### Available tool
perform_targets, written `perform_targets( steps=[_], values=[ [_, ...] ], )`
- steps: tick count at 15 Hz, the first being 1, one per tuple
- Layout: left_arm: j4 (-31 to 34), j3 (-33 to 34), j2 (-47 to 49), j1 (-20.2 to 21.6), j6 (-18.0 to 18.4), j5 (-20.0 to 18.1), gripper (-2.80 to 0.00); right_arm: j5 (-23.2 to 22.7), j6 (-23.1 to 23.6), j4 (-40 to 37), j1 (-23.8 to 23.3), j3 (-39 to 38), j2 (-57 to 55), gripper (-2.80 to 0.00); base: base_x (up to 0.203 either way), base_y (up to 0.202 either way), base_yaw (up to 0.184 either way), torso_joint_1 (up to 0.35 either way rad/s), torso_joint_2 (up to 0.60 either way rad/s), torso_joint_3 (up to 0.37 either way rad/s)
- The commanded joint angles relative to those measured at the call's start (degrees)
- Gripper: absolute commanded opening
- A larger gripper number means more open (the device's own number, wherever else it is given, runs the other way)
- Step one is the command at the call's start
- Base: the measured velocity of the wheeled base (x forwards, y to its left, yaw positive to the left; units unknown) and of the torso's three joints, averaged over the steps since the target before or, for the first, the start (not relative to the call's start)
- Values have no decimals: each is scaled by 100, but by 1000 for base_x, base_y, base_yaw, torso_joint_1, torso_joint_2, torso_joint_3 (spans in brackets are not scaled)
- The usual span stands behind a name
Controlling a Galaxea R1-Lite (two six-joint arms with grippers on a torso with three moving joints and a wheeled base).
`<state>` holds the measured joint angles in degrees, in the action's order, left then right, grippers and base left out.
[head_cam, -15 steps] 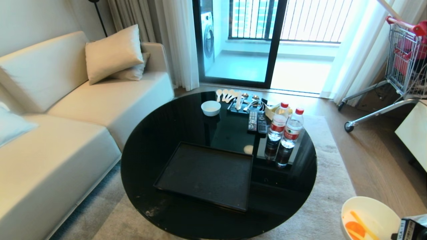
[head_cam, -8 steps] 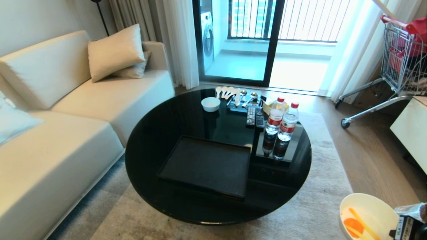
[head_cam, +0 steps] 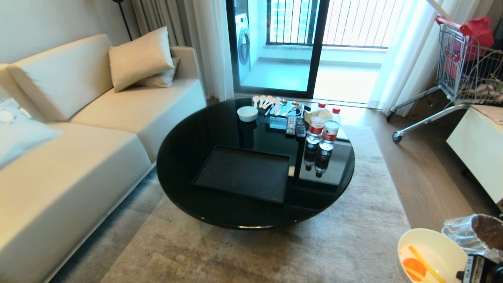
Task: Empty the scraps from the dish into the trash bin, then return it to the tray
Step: Move the bowl over the trash can
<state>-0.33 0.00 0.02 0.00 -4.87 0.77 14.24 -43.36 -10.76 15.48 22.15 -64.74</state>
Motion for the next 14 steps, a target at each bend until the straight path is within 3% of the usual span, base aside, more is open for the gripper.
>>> perform_targets(
  steps=[1,5,14],
  values=[
    [-3,0,-2,0,-5,2,-280,9,-23,-5,43,-9,-29,-280,-187,0,0,2,-2,1],
    [-3,0,-2,0,2,2,-280,26,-22,-5,52,-9,-29,-280,-169,0,-3,-1,2,3],
    [-3,0,-2,0,4,2,-280,34,-23,-5,168,43,-59,-280,0,0,0,0,0,0]
  ],
)
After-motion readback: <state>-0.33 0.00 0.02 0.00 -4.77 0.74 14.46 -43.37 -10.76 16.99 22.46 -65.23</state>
